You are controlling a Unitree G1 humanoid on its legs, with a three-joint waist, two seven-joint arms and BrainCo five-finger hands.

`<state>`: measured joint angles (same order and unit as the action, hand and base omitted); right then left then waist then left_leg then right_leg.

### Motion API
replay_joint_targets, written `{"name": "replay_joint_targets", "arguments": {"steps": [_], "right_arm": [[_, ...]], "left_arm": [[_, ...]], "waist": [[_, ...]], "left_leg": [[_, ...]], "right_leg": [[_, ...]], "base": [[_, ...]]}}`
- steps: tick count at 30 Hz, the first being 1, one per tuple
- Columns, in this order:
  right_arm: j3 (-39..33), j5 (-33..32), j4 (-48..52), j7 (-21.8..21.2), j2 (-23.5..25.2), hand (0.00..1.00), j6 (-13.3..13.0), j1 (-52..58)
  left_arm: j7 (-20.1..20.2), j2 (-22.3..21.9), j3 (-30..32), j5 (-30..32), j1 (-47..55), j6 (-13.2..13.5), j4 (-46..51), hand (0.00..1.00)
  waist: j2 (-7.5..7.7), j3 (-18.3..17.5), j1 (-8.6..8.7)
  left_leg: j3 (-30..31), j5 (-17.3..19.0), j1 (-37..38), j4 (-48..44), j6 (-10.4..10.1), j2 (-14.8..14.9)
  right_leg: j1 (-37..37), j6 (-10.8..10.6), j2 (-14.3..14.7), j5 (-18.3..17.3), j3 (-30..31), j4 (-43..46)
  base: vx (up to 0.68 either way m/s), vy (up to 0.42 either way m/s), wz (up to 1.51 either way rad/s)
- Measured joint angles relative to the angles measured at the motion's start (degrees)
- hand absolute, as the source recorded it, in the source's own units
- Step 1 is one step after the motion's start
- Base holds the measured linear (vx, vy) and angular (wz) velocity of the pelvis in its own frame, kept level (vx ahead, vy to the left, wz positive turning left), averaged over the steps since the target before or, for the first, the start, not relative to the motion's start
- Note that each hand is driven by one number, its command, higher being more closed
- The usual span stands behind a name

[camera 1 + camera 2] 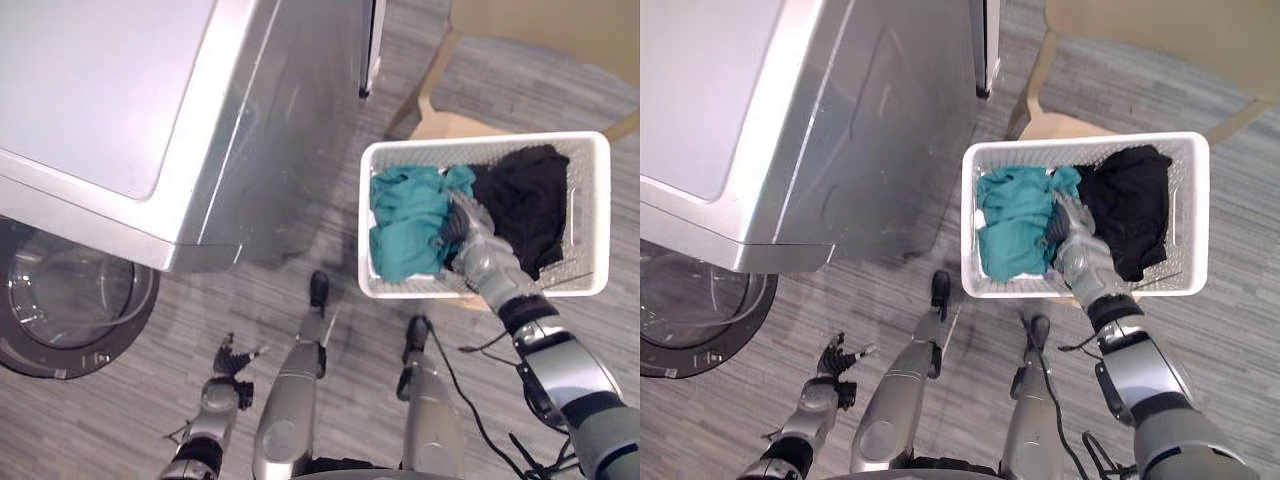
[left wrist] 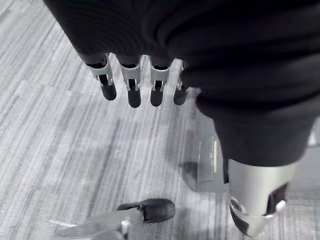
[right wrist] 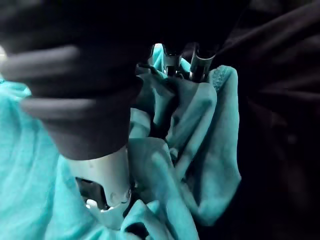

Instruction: Pick up the laundry basket with both hands and put the clothes into the washing machine.

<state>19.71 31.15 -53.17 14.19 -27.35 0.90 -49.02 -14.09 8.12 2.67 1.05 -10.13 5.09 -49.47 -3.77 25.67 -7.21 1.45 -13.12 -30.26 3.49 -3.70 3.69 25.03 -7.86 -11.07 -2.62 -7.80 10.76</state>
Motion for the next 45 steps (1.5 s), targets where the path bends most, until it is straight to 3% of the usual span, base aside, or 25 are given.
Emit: {"name": "replay_joint_targets", "arguments": {"steps": [5, 10, 14, 19, 21, 24, 31, 33, 36, 37, 39, 40, 41, 42, 43, 44, 45], "right_arm": [[-0.04, -1.05, 4.80, 0.71, 0.09, 1.00, 1.67, -0.76], [-1.68, -4.16, 12.86, 0.33, 1.90, 1.00, 2.11, 6.28], [-7.42, -7.14, 22.00, 0.14, 4.62, 1.00, 1.91, 14.17], [-16.56, -12.86, 32.13, 0.41, 8.36, 1.00, 1.68, 21.33], [-18.92, -16.66, 36.98, -0.14, 11.95, 1.00, 1.65, 27.68], [-20.52, -21.04, 41.80, -1.12, 15.33, 1.00, 0.22, 34.30], [-20.09, -32.33, 49.27, -6.02, 21.83, 1.00, -2.92, 40.19], [-19.76, -35.66, 52.13, -6.96, 22.80, 1.00, -4.26, 41.31], [-19.83, -38.40, 56.42, -6.91, 23.28, 1.00, -5.40, 44.26], [-20.37, -38.32, 59.10, -6.85, 24.42, 1.00, -5.50, 45.07], [-19.81, -37.82, 61.46, -6.73, 25.17, 1.00, -6.74, 45.06], [-19.13, -37.50, 61.59, -6.71, 25.01, 1.00, -6.85, 44.35], [-18.59, -37.30, 62.38, -6.71, 25.02, 1.00, -6.86, 43.65], [-18.23, -37.32, 64.81, -6.70, 24.55, 1.00, -7.06, 43.51], [-17.58, -37.36, 65.79, -6.69, 24.73, 1.00, -7.22, 43.22], [-16.37, -37.38, 66.90, -6.81, 24.25, 1.00, -7.38, 42.52], [-16.32, -37.38, 67.29, -6.77, 22.89, 1.00, -7.39, 42.44]], "left_arm": [[-1.08, -2.84, 0.37, -2.52, -1.25, 0.50, 3.19, 0.00], [-1.06, -5.23, 0.35, -2.75, -0.82, 0.21, 3.46, 0.00], [-0.96, -5.39, 0.32, -2.72, 1.29, 0.11, 4.88, 0.00], [-0.39, -4.01, 0.97, -2.67, 4.29, -1.08, 5.01, 0.00], [0.60, -3.94, 2.70, -2.64, 8.68, -2.19, 4.23, 0.00], [1.61, -3.70, 3.58, -2.63, 12.05, -3.00, 3.67, 0.00], [1.68, -3.52, 6.56, -2.72, 16.92, -3.58, 5.15, 0.00], [1.80, -3.60, 6.46, -3.10, 18.21, -3.60, 7.19, 0.00], [1.90, -4.47, 6.50, -5.43, 18.13, -3.56, 13.35, 0.00], [1.98, -5.22, 6.36, -6.03, 17.91, -3.28, 17.28, 0.00], [2.37, -6.18, 5.79, -6.88, 19.31, -2.34, 25.74, 0.00], [2.38, -6.30, 5.79, -7.08, 19.89, -2.16, 27.74, 0.00], [2.42, -7.67, 5.50, -7.25, 20.54, -2.08, 30.68, 0.00], [2.40, -8.80, 4.02, -7.63, 22.07, -1.67, 34.74, 0.00], [2.41, -9.09, 3.34, -7.70, 22.93, -1.34, 36.70, 0.00], [2.44, -9.71, 1.65, -7.85, 24.27, -1.16, 39.60, 0.00], [2.68, -10.63, -0.05, -8.56, 24.93, -1.19, 42.16, 0.00]], "waist": [[0.06, 0.04, -0.46], [0.51, 0.42, -1.06], [0.80, 0.50, 0.03], [2.70, -0.63, 0.60], [4.18, -4.02, 1.94], [5.48, -7.99, 2.07], [5.99, -13.80, 1.73], [5.88, -13.93, 2.03], [5.67, -14.03, 2.66], [5.88, -14.02, 3.36], [7.92, -15.29, 2.54], [7.84, -15.80, 1.80], [6.54, -16.50, 0.36], [5.14, -16.81, -2.28], [5.07, -16.83, -2.99], [4.26, -17.16, -2.69], [1.29, -17.20, -1.42]], "left_leg": [[0.11, -0.60, -0.40, 0.63, 0.08, 0.34], [0.07, -0.95, 2.95, 0.90, -0.06, 0.52], [0.22, -0.89, 9.13, 1.82, -0.08, 0.29], [0.22, -0.03, 12.53, 2.01, -0.36, 0.23], [0.20, 0.13, 14.08, 2.02, -0.56, 0.37], [-0.06, 0.80, 16.20, 2.03, -0.69, 0.35], [-3.50, 3.07, 22.77, 2.05, -1.08, 0.75], [-3.47, 3.31, 23.71, 2.00, -1.22, 0.58], [-0.01, 2.90, 24.13, 2.02, -0.23, 0.35], [1.81, 2.12, 23.78, 1.97, 0.75, -0.06], [3.91, 1.82, 21.71, -1.67, 0.68, -2.74], [4.22, 2.06, 20.47, -3.16, 0.37, -2.91], [4.34, 2.20, 18.23, -5.38, 0.20, -2.11], [3.60, 2.43, 15.77, -7.60, 0.15, -0.49], [3.51, 2.28, 14.53, -8.52, -0.12, -0.06], [5.20, 1.56, 11.72, -9.87, -1.07, 0.42], [8.23, 0.69, 10.34, -9.12, -1.27, 1.74]], "right_leg": [[1.16, 0.49, 0.19, -0.73, -0.19, 1.47], [-1.61, 0.94, 0.30, -1.03, -0.20, 2.11], [-7.64, 0.96, 0.11, -1.03, -0.30, 1.80], [-11.88, 0.14, 0.57, -2.38, -0.19, -0.84], [-14.14, -0.05, 0.83, -2.34, -0.38, -2.09], [-16.98, -0.51, 0.85, -1.93, -0.12, -4.26], [-21.44, -0.56, 0.90, -1.65, 3.09, -5.27], [-20.84, -0.33, 0.45, -3.40, 3.19, -0.88], [-19.60, -2.67, 0.01, -6.14, 4.45, 8.17], [-17.32, -2.04, -0.39, -11.17, 7.84, 20.83], [-18.16, -2.92, 0.38, -13.24, 13.03, 33.25], [-18.76, -2.97, 0.69, -14.53, 13.54, 31.60], [-19.90, -2.77, 1.98, -15.90, 13.47, 27.33], [-21.32, -1.18, 2.97, -18.36, 12.05, 22.03], [-21.73, -0.27, 2.99, -19.93, 11.13, 20.53], [-21.68, 1.87, 3.69, -22.79, 8.50, 18.43], [-21.35, 3.09, 6.49, -22.87, 5.81, 18.15]], "base": [[0.02, -0.015, 0.02], [0.08, -0.037, -0.01], [0.05, -0.015, 0.06], [-0.05, -0.013, -0.05], [-0.02, -0.014, 0.03], [0.05, -0.010, -0.04], [0.02, 0.004, -0.23], [0.00, -0.011, -0.01], [-0.04, -0.033, 0.68], [-0.04, -0.134, 1.13], [-0.04, -0.234, 1.23], [-0.11, -0.269, 0.55], [-0.19, -0.228, -0.06], [-0.22, -0.229, -0.20], [-0.26, -0.229, -0.05], [-0.29, -0.268, 0.50], [-0.33, -0.250, 0.75]]}}
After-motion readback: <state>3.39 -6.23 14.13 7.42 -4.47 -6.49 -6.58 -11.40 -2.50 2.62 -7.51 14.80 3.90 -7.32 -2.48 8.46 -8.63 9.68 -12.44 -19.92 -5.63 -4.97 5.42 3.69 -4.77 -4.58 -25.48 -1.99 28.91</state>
